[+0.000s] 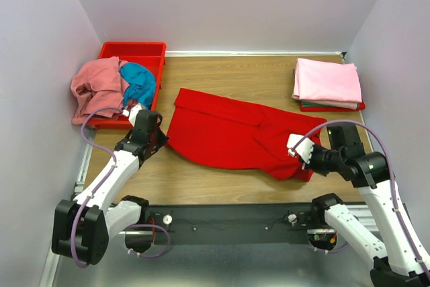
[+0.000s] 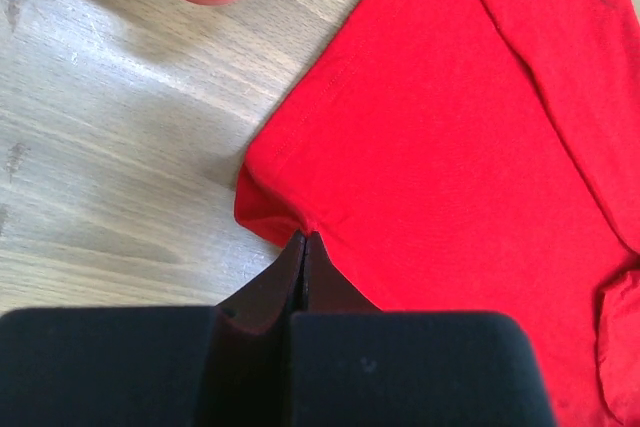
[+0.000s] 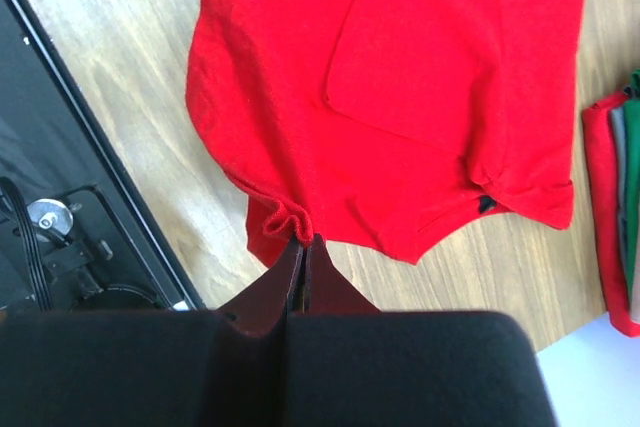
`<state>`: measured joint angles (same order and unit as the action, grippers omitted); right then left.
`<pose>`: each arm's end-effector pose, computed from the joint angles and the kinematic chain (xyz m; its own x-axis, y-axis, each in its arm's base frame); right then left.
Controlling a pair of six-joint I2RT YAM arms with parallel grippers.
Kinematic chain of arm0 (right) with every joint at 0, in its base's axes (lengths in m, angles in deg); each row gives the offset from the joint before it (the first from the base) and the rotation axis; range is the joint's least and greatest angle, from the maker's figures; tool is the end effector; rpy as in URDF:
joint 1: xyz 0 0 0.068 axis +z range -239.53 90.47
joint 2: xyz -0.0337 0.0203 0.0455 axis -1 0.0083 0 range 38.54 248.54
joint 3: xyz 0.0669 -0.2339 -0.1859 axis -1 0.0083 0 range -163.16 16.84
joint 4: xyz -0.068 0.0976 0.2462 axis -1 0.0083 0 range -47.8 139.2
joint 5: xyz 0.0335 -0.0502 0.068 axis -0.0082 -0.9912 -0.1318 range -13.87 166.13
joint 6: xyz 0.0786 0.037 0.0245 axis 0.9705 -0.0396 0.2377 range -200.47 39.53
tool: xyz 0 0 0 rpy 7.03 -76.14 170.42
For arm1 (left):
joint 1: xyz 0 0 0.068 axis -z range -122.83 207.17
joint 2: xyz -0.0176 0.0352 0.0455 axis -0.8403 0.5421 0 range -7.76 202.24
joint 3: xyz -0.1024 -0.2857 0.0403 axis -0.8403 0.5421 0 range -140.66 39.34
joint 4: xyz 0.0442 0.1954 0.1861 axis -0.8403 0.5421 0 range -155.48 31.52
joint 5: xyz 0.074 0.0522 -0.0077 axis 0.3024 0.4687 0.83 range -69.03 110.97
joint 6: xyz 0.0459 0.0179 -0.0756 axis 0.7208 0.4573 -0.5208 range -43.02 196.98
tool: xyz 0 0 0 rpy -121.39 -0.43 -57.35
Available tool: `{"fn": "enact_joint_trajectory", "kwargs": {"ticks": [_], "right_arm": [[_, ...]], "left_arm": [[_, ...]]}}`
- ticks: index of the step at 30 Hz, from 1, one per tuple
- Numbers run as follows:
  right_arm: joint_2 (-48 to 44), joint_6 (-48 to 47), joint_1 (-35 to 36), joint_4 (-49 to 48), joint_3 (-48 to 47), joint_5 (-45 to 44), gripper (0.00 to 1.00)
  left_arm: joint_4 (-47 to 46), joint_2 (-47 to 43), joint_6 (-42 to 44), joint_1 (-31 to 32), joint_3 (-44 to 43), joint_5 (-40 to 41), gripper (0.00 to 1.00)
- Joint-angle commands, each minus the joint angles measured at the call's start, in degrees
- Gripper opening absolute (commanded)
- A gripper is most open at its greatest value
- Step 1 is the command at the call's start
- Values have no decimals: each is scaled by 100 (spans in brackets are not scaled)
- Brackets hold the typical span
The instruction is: Fold and stack the t-shirts
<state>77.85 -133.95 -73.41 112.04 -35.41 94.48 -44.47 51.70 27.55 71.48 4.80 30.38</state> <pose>0.0978 0.0546 0.2926 -0.1346 -0.8328 -0.5369 -0.9019 0.3274 -0.2817 0.2303 -0.0452 0.2059 -0.5543 -0.6320 -0.5416 -0.4420 0.7749 -0.4519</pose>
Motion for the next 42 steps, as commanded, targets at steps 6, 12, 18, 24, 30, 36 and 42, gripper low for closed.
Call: {"fn": "enact_joint_trajectory", "kwargs": {"ticks": [6,12,18,24,30,36,42], "right_arm": [[33,311,-109,-401,-180,-480,0],[164,583,-127,-963,-14,-999,0],[428,742,-127,-1605,74,-1316,0],[780,909,-188,-2185,145,-1571,0],[956,1040,-399,-2616,259,-1764,0],[1131,1120,-531,-2880,355,-1660,0],[1325,1146,-540,-3029,461,-1475,0]], "left_arm": [[25,241,-286,-33,-8,245,0],[-62,777,-287,-33,-183,333,0],[-150,1181,-41,-24,-570,465,0],[-203,1629,214,-24,-1168,562,0],[-221,2429,495,-24,-1748,623,0],[-221,3124,732,-24,-2187,703,0],[-229,3361,812,-24,-2346,764,0]]}}
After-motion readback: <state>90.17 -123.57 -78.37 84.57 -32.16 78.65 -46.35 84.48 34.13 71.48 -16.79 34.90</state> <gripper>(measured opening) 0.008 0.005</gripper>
